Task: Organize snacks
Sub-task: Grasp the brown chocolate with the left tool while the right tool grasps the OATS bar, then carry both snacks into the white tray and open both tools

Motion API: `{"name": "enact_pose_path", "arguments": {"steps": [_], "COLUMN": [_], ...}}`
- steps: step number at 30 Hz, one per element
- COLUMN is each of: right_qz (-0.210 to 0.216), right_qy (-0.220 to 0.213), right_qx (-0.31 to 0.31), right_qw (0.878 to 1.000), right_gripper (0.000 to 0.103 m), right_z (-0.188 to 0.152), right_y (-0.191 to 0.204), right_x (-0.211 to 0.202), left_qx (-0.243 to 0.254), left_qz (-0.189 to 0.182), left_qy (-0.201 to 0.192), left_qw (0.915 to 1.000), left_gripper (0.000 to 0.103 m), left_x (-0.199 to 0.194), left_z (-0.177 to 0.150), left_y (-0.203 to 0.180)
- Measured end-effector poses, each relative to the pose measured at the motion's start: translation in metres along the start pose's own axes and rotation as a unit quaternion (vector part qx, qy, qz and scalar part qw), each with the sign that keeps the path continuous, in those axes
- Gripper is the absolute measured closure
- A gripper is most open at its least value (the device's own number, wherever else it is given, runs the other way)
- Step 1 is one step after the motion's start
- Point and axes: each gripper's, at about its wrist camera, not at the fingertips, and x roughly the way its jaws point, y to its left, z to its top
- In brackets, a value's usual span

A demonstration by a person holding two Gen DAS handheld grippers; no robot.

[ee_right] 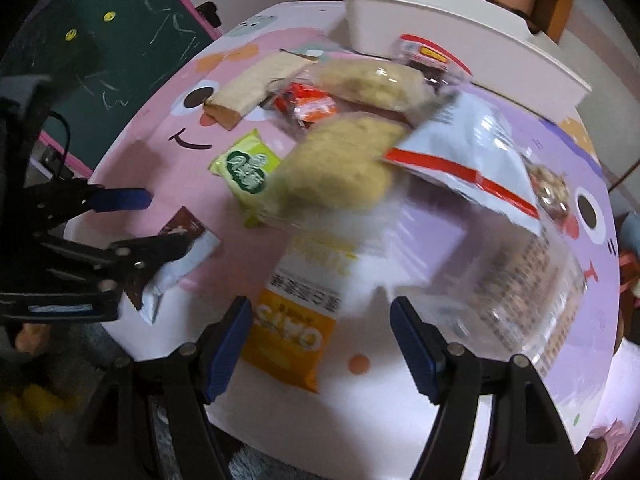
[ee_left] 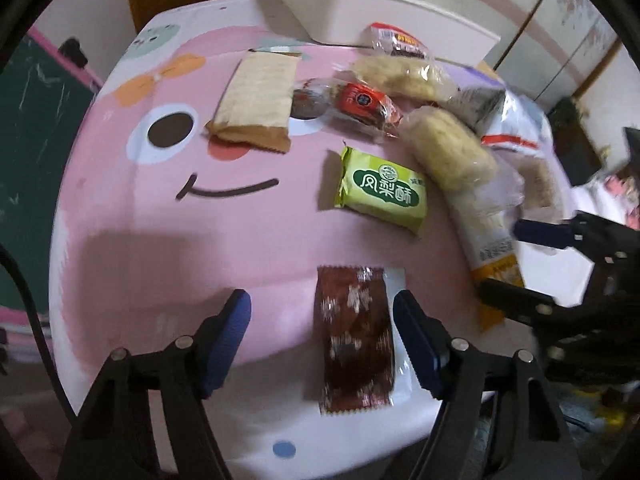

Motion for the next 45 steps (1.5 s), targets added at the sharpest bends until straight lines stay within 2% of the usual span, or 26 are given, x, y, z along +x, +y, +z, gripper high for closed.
{"name": "enact_pose_path", "arguments": {"steps": [4,8,10,12,14,15,16,18,24,27,30,36,38,42,45], "right_qz": [-0.021,-0.051,-0.048,-0.038,-0.039,-0.040,-0.037,-0.032,0.013,0.045,0.072,0.084,0.078,0.072,0.046], "right_qy": [0.011,0.011,0.009,0.010,0.007,0.006,0.005,0.001,-0.008,-0.026,-0.056,-0.117,-0.141,-0.177,-0.199], "right_qx": [-0.007,-0.026,-0.029,-0.023,-0.022,-0.020,-0.018,-0.012,0.022,0.053,0.081,0.088,0.081,0.069,0.057], "right_qw": [1.000,0.998,0.998,0.999,0.999,0.999,0.999,0.999,1.000,0.997,0.993,0.986,0.984,0.979,0.977], "right_gripper": [0.031,0.032,0.037,0.049,0.056,0.058,0.059,0.063,0.064,0.065,0.065,0.065,0.065,0.064,0.064], "right_z": [0.006,0.002,0.001,-0.001,-0.002,-0.004,-0.007,-0.010,-0.021,-0.025,-0.027,-0.025,-0.020,-0.005,0.010], "right_y": [0.009,0.016,0.016,0.013,0.011,0.009,0.007,0.002,-0.017,-0.033,-0.051,-0.060,-0.059,-0.058,-0.059], "right_x": [0.012,0.017,0.016,0.014,0.012,0.011,0.009,0.007,-0.005,-0.021,-0.044,-0.089,-0.104,-0.125,-0.140], "left_qx": [-0.005,0.014,0.026,0.032,0.037,0.041,0.045,0.046,0.015,0.001,-0.014,-0.019,-0.009,0.012,0.017], "left_qz": [-0.003,-0.008,-0.001,0.005,0.010,0.016,0.019,0.019,-0.022,-0.040,-0.063,-0.092,-0.092,-0.081,-0.049], "left_qy": [0.002,0.021,0.025,0.028,0.032,0.031,0.031,0.028,0.024,0.008,-0.025,-0.078,-0.097,-0.127,-0.136], "left_qw": [1.0000,0.9996,0.9994,0.9991,0.9987,0.9985,0.9984,0.9983,0.9993,0.9992,0.9976,0.9925,0.9910,0.9884,0.9894], "left_gripper": [0.030,0.030,0.028,0.028,0.029,0.037,0.050,0.065,0.070,0.071,0.071,0.071,0.071,0.071,0.071], "left_x": [-0.005,0.002,0.004,0.005,0.005,0.003,0.002,0.000,-0.005,-0.016,-0.037,-0.082,-0.099,-0.122,-0.134], "left_z": [-0.011,-0.016,-0.018,-0.016,-0.017,-0.018,-0.019,-0.019,-0.019,-0.016,-0.009,0.006,0.010,0.039,0.067], "left_y": [-0.002,-0.019,-0.027,-0.030,-0.036,-0.039,-0.041,-0.042,-0.041,-0.041,-0.042,-0.049,-0.054,-0.072,-0.079]}}
